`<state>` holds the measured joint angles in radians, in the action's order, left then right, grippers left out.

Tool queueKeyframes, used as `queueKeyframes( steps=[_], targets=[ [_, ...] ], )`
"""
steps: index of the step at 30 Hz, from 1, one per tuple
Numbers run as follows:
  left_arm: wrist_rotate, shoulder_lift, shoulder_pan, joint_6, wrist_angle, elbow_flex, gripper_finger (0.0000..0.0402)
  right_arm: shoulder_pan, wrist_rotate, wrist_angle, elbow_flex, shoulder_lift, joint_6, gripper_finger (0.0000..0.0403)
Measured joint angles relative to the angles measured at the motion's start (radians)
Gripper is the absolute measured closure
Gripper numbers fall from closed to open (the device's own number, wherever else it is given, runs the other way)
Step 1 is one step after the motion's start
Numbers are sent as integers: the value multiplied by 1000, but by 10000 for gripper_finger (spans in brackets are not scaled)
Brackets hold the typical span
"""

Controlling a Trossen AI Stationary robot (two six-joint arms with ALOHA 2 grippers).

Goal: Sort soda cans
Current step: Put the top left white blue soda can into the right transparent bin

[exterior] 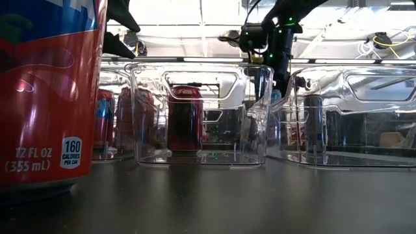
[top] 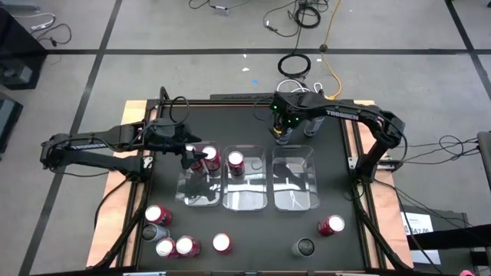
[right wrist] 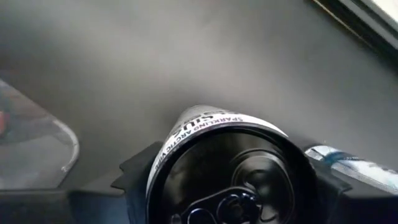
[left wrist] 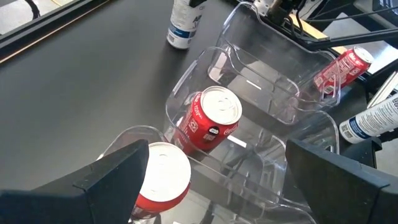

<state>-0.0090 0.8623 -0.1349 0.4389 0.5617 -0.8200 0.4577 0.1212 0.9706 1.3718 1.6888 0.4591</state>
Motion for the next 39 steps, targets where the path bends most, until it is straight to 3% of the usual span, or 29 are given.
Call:
queueKeyframes(
  steps=[12,16,22,33,39],
  targets=[
    [0,0,0,-2,-4,0,17,-30,9,29,1,-258,112,147],
    [0,0,0,-31,-4,0,17,-85,15,28,1,-355,208,147],
    [0,0,0,-118,-5,0,17,-223,113,34,2,-461,394,147],
    [0,-1,0,-138,-4,0,17,-517,186,40,3,-437,744,147],
    [0,-1,0,-138,-3,0,17,-608,225,146,3,-386,947,147]
  ],
)
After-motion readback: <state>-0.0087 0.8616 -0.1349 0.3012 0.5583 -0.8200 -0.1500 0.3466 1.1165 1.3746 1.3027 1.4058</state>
